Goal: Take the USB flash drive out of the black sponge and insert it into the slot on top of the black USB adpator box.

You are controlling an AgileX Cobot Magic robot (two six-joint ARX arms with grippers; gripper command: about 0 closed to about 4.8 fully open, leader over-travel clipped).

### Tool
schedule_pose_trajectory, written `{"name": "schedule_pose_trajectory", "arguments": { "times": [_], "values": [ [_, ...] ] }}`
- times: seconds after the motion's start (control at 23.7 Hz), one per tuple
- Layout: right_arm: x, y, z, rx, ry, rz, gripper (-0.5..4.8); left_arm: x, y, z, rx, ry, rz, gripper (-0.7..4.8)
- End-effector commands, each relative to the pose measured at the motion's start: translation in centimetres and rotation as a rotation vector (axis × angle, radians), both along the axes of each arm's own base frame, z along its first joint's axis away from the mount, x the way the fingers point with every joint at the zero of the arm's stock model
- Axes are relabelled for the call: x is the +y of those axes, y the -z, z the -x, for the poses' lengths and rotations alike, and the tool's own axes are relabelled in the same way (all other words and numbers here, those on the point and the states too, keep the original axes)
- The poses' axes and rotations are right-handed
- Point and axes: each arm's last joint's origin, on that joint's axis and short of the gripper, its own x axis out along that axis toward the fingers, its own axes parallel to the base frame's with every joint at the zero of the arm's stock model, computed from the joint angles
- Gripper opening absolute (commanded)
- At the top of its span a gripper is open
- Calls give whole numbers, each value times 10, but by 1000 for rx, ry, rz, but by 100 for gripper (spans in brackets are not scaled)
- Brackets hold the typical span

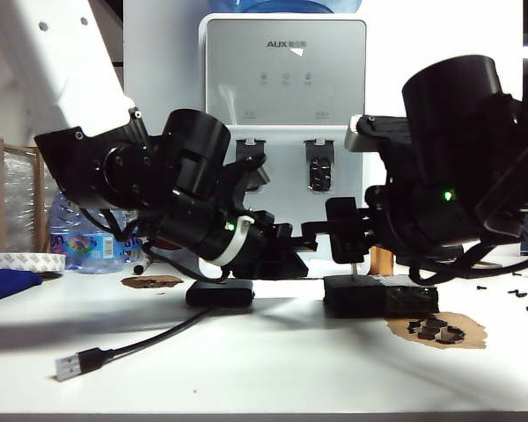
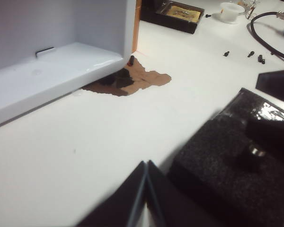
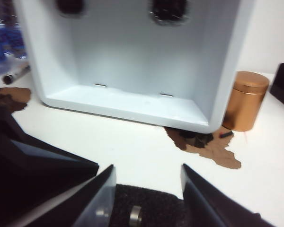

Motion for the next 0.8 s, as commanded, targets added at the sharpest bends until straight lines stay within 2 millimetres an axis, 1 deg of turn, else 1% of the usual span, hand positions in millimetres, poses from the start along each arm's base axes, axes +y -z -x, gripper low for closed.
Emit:
{"name": "schedule_pose_trajectory", "arguments": {
  "times": [0.04, 0.13, 0.25, 0.51, 0.63, 0.68, 0.72, 0.8],
  "values": [
    [-1, 4, -1, 11, 0, 14, 225, -1, -3, -1, -16, 5, 9, -4],
    [-1, 13, -1, 42, -4, 33, 225, -1, -3, -1, -15, 6, 9, -4],
    [1, 18, -3, 52, -5, 47, 225, -1, -3, 0, -15, 14, 12, -4],
    [6, 16, -14, 18, -15, 95, 225, -2, -4, 0, -16, 36, 24, -4],
    [7, 15, -15, -1, -22, 136, 227, -2, -4, 0, -16, 35, 23, -4],
    [6, 15, -16, -2, -20, 143, 249, -2, -4, 0, -16, 35, 23, -4],
    [5, 15, -16, -1, -14, 144, 257, -2, -4, 0, -16, 36, 23, -4],
    [3, 15, -18, 2, -9, 131, 253, -2, -4, 0, -16, 35, 23, -4]
  ]
}}
